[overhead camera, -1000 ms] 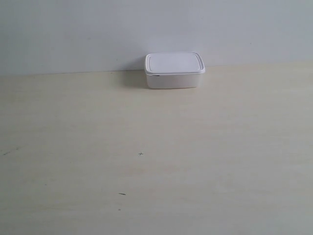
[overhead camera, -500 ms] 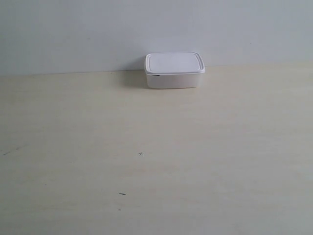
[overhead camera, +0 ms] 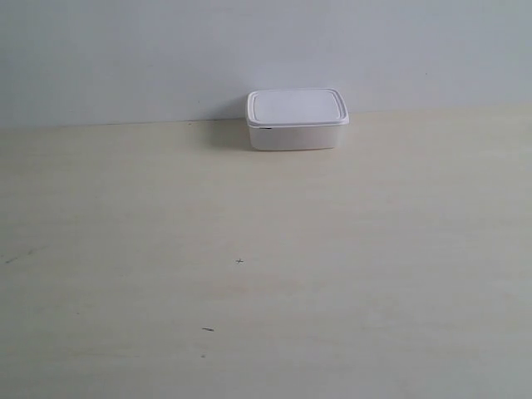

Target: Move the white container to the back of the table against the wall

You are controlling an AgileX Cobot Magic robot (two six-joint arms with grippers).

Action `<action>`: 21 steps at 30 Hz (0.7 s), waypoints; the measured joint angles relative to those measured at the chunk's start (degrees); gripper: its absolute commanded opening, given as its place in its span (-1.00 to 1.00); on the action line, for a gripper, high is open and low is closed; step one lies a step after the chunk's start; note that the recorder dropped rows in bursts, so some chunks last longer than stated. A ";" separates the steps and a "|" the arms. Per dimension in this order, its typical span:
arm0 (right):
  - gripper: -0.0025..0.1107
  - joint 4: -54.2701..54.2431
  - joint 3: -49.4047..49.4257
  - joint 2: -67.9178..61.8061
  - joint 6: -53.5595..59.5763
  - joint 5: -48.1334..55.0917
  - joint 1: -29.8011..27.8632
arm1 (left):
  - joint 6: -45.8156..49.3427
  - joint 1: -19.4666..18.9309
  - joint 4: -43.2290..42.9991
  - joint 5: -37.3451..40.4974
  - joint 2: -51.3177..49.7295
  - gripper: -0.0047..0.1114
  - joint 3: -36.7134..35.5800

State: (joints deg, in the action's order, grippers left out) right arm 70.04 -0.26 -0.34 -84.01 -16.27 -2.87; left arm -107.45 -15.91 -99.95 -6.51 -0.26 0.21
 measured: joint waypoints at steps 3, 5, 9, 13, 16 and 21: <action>-0.96 0.00 0.00 0.00 0.00 0.00 0.00 | 0.00 0.00 0.00 0.00 0.00 -0.92 0.00; -0.96 0.00 0.00 0.00 0.00 0.00 0.00 | 0.00 0.00 0.00 0.00 0.00 -0.92 0.00; -0.96 0.00 0.00 0.00 0.00 0.00 0.00 | 0.00 0.00 0.00 0.00 0.00 -0.92 0.00; -0.96 0.00 0.00 0.00 -0.11 0.00 0.00 | 0.00 0.00 0.00 0.00 0.00 -0.92 0.00; -0.96 0.00 0.00 0.00 -0.11 0.00 0.00 | 0.00 0.00 0.00 0.00 0.00 -0.92 0.00; -0.96 0.00 0.00 0.00 -0.11 0.00 0.00 | -1.23 0.00 1.07 -1.07 0.00 -0.92 0.00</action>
State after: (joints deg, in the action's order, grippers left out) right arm 70.04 -0.26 -0.34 -84.12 -16.27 -2.87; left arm -108.68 -15.91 -98.88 -7.58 -0.26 0.21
